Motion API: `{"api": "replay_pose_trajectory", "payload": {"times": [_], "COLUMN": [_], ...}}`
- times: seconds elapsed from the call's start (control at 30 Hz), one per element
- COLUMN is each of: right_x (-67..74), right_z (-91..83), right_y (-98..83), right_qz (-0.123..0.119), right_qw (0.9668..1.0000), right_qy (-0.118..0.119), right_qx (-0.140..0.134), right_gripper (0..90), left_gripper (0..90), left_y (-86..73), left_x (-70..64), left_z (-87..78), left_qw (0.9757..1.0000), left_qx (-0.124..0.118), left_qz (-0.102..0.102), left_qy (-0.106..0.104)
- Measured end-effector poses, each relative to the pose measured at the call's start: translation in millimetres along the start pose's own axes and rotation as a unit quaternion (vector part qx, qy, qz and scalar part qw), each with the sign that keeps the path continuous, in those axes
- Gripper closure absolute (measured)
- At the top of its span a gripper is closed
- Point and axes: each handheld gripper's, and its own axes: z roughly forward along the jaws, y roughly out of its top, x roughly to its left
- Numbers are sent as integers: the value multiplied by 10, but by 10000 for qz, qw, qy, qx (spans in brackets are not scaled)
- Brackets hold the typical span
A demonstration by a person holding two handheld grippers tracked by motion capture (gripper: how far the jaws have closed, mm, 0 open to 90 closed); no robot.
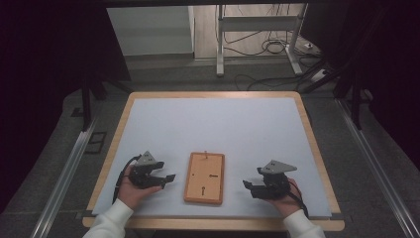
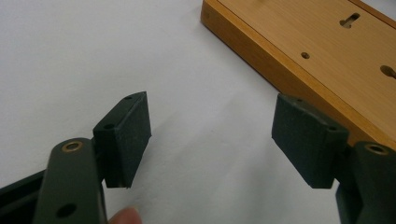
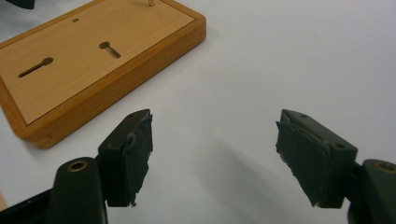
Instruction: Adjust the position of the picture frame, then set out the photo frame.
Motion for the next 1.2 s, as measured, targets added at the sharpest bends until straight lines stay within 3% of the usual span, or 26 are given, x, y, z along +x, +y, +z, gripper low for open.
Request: {"api": "replay_pose_trajectory", "payload": {"times": [0.3, 0.47, 0.6, 0.93, 1.07, 1.2], "right_x": [-4, 14, 14, 31, 28, -9], "right_z": [-27, -22, -26, -22, -34, -85], "right_y": [-48, -35, -36, -29, -56, -93], "right_qz": [-31, -64, -77, -118, -108, 83], "right_qw": [10000, 9999, 9999, 9998, 9998, 9999], "right_qy": [-27, -31, -24, -33, -55, -65], "right_qx": [67, 88, 93, 125, 148, 93], "right_gripper": [254, 250, 250, 248, 248, 247], "left_gripper": [292, 296, 303, 286, 273, 266], "left_y": [30, 96, 197, 463, 586, 625], "left_x": [-11, -27, -66, -94, -101, -94], "left_z": [-29, -15, -12, 177, 233, 254], "left_qw": [10000, 9995, 9985, 9971, 9971, 9963], "left_qx": [-48, -176, -349, -346, -290, -303], "left_qz": [41, 257, 403, 487, 566, 592], "left_qy": [-37, -77, -133, -473, -420, -537]}}
